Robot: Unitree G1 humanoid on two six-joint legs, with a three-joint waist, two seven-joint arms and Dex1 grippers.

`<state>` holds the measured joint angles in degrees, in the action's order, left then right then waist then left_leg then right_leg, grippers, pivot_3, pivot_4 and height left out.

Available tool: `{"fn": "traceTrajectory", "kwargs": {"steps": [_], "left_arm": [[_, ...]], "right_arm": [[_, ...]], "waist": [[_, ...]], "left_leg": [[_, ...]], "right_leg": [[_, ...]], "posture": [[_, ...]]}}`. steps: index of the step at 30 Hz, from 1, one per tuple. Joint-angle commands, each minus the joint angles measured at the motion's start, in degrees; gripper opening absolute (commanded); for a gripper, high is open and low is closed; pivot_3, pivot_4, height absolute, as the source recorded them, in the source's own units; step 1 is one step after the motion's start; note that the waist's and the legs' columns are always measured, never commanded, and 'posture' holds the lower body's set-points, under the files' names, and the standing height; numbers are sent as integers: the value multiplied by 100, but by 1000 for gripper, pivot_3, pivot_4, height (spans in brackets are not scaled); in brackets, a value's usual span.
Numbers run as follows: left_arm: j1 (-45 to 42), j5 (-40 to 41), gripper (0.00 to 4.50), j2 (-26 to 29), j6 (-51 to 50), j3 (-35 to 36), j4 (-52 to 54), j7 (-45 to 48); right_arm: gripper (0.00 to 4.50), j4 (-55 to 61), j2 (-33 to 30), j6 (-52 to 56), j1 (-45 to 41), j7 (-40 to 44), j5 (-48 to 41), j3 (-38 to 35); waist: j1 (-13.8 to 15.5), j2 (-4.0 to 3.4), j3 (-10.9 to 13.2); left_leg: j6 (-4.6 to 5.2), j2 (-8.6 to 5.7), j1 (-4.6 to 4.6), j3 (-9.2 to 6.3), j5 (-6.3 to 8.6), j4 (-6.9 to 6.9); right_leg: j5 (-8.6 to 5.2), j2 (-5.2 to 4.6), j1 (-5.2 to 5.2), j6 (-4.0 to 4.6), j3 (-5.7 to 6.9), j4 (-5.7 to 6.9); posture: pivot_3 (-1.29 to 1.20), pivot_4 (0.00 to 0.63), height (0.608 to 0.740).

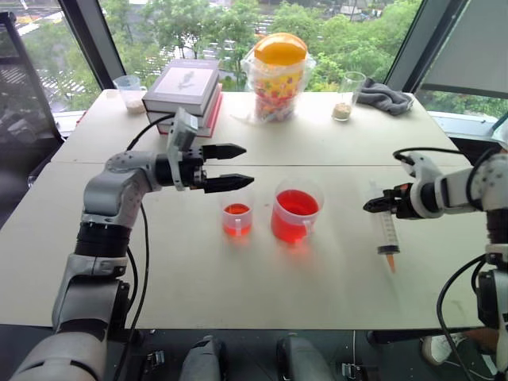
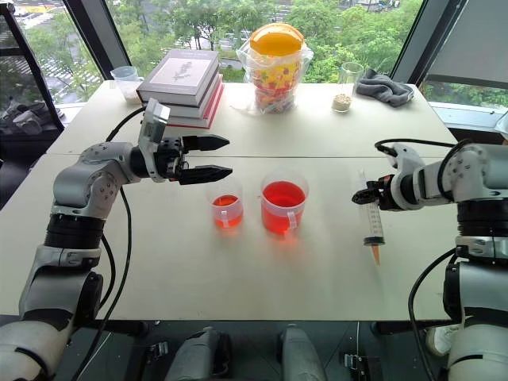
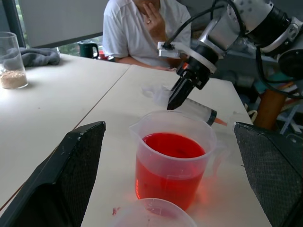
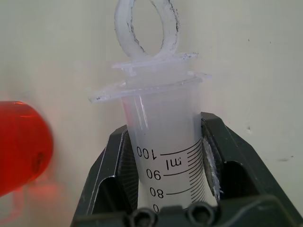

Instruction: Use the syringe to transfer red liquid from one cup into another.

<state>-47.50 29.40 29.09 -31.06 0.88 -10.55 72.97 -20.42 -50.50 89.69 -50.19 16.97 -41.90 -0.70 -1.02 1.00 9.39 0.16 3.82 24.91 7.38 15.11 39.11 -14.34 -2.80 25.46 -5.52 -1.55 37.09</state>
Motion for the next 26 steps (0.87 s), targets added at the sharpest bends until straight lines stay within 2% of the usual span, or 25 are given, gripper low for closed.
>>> {"fn": "traceTrajectory", "kwargs": {"steps": [1, 3, 9, 12, 16, 20, 26], "left_arm": [[96, 134, 4434, 110, -51, 49, 407, -25], [177, 190, 4434, 155, -170, 34, 543, -32], [280, 303, 4500, 234, -347, 47, 764, -92], [271, 424, 4500, 304, -522, 104, 837, -112], [315, 506, 4500, 438, -648, 136, 911, -127], [432, 577, 4500, 686, -785, 167, 1042, -67], [619, 818, 4500, 1194, -1183, 191, 1232, 145]], "right_arm": [[1555, -118, -31, -528, 0, 357, 473, 237], [1555, -243, 41, -858, 34, 536, 726, 435], [4419, -115, 140, -893, 64, 898, 979, 359], [4419, 678, -44, -597, 148, 962, 798, -172], [4419, 2464, -391, -271, 639, 1203, 347, -953], [4419, 4264, -372, 193, 1177, 1532, -493, -2208], [4419, 5774, -666, 281, 2291, 1948, -1476, -3566]], "waist": [[3, 0, 0], [1, 0, 0], [3, 0, 0], [19, 0, 0], [35, -1, 0], [24, -1, 0], [25, 0, 1]], "left_leg": [[0, 0, 0, -1, 0, 0], [0, 0, 0, -1, 0, 0], [0, 0, 0, -2, 0, 0], [0, 0, 0, -1, 0, 0], [0, 1, 3, -4, 0, -3], [-1, 3, 3, -8, 0, -4], [0, 1, -1, -13, 0, -1]], "right_leg": [[0, 1, 0, 0, 1, 0], [0, 1, -1, -1, 1, -1], [0, 3, -1, -1, 2, 1], [0, 2, -1, -1, 2, 0], [-1, 1, 0, -2, 5, -1], [-1, 2, -2, -2, 9, -1], [-3, -3, -7, 1, 9, -2]], "posture": [[0, 150, 740], [0, 150, 740], [0, 150, 740], [0, 150, 740], [0, 150, 740], [0, 150, 740], [0, 150, 740]]}}
